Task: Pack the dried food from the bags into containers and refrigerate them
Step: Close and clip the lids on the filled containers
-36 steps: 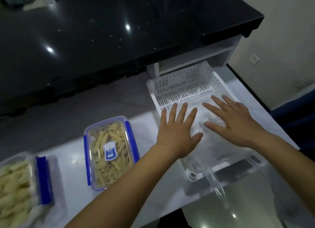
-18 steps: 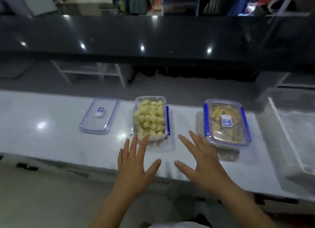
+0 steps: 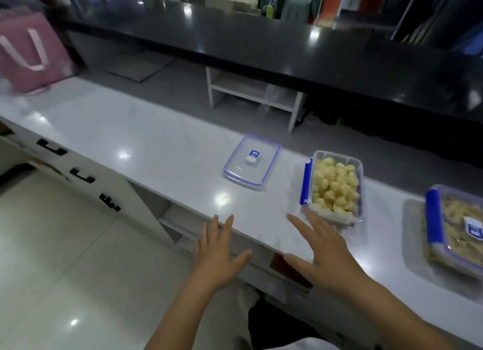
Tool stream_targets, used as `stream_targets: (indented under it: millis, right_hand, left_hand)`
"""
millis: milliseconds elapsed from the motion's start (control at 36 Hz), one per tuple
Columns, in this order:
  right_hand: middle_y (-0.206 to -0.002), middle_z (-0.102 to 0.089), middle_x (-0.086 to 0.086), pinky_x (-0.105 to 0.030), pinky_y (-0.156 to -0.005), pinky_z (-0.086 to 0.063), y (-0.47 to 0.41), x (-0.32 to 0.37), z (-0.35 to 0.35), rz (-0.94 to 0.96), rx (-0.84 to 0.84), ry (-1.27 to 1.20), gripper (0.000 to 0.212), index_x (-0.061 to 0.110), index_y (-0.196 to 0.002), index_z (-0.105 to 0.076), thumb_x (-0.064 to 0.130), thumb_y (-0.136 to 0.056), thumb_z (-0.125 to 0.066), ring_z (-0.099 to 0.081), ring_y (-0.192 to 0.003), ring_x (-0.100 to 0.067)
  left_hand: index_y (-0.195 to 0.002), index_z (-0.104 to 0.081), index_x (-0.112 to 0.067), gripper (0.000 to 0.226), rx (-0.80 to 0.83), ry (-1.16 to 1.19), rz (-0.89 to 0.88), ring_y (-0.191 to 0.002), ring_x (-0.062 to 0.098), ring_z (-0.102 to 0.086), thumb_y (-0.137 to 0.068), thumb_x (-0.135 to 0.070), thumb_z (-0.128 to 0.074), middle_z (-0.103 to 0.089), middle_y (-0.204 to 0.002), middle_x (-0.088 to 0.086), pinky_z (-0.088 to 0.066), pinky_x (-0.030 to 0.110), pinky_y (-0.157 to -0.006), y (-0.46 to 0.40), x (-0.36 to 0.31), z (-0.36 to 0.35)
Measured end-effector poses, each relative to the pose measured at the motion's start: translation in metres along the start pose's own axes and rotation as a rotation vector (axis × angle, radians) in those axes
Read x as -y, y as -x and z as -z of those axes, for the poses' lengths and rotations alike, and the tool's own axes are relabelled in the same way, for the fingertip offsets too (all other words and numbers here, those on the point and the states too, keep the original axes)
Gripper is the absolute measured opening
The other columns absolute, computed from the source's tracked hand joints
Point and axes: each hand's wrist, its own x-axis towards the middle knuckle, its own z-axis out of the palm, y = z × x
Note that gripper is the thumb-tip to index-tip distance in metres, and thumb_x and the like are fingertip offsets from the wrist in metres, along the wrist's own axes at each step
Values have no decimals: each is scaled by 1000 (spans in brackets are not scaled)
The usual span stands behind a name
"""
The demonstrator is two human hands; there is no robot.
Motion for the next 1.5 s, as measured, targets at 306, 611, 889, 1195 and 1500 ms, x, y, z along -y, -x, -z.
stream_targets:
  millis: [306, 611, 889, 1195, 1500]
  right_hand:
    - [-167, 8, 2, -53, -121, -7, -154, 31, -9, -105, 40, -80, 96, 52, -152, 9, 66, -86, -59, 13, -153, -28]
    - [-168, 0, -3, -51, -120, 0, -227, 8, -57, -235, -48, -134, 116, 62, -130, 40, 76, -72, -59, 11, -152, -32]
    - [-165, -8, -4, -45, -121, -11, -231, 35, -39, -328, -91, -368, 116, 64, -133, 28, 81, -66, -65, -3, -152, -26]
    - [-125, -63, 12, -27, -64, -59, -204, 107, -18, -480, -271, -1423, 76, 53, -128, -40, 55, -65, -80, -65, -107, -18]
    - [-140, -43, 19, -31, -71, -55, -128, 153, -3, -564, -501, -1329, 89, 60, -141, -22, 60, -70, -77, -54, -118, -13]
  left_hand:
    - [-158, 6, -38, 110, 124, -155, -45, -155, 28, 7, -81, -62, -69, 9, -169, -2, -9, 45, -123, -136, 9, 72]
    - [-159, 0, -35, 119, 181, -260, -180, -154, 27, -11, -70, -55, -76, -15, -167, -8, -14, 47, -123, -245, 15, 80]
    - [-151, -8, -57, 101, 193, 28, -299, -145, 18, -32, -70, -56, -70, -37, -151, -22, -26, 34, -120, -244, 11, 86]
    - [-131, -50, -57, 64, 183, 1086, -186, -108, 14, -71, -86, -21, -79, -58, -139, -20, -63, 40, -76, -191, 0, 144]
    - [-140, -37, -63, 71, 614, 976, -483, -122, 8, -62, -88, -33, -75, -54, -139, -31, -60, 39, -89, -118, -18, 134]
